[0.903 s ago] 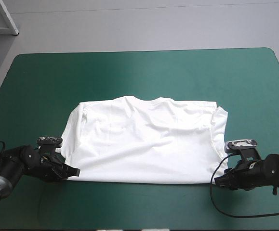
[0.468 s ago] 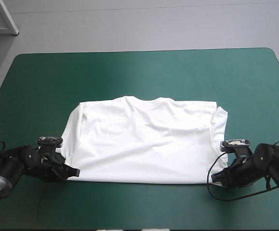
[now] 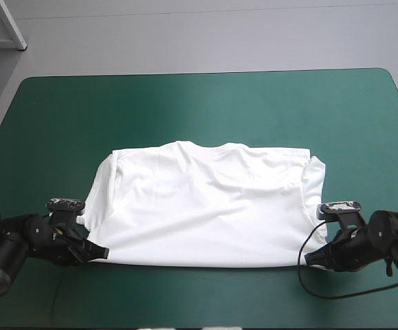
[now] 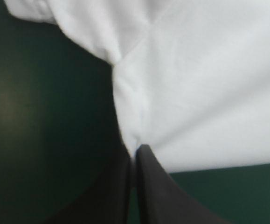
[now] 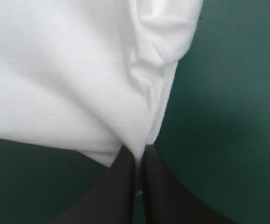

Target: Fold the cloth

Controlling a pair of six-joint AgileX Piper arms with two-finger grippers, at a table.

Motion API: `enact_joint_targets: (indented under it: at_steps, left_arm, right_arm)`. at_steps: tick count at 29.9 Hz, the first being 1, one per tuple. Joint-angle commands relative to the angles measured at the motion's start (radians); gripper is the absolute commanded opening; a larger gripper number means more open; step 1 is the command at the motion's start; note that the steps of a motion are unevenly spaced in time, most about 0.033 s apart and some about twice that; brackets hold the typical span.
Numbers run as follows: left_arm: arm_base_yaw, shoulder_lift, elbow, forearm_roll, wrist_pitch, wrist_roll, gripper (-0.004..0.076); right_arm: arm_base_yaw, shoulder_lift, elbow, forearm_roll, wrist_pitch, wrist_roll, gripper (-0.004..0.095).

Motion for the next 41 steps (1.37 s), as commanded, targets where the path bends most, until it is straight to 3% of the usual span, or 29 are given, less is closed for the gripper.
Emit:
enact_joint_targets:
  at_steps: [1,5,10,15,27,41]
  left_arm:
    - [-0.001,-0.093,-0.02,0.063,0.066,-0.047,0.0019]
    - [-0.001,-0.181,-0.02,0.088,0.116,-0.072,0.0019]
    - [-0.001,-0.202,-0.029,0.092,0.19,-0.064,0.0019]
    - [-0.003,-0.201,-0.129,0.092,0.171,-0.048,0.0019]
    - [-0.003,0.013,-0.434,0.079,0.05,-0.028,0.0019]
    - [-0.003,0.331,-0.534,0.011,-0.199,-0.019,0.0019]
  right_arm:
    - [-0.007,-0.128,-0.018,-0.091,0.078,0.038,-0.0013]
    - [-0.007,-0.231,-0.018,-0.118,0.144,0.072,-0.0018]
    - [-0.007,-0.303,-0.047,-0.095,0.149,0.074,-0.0017]
    - [-0.007,-0.319,-0.148,-0.088,0.134,0.07,-0.0018]
    - [-0.007,-0.209,-0.282,-0.08,-0.08,0.028,-0.0018]
    - [-0.007,0.158,-0.373,-0.001,-0.398,-0.073,-0.0018]
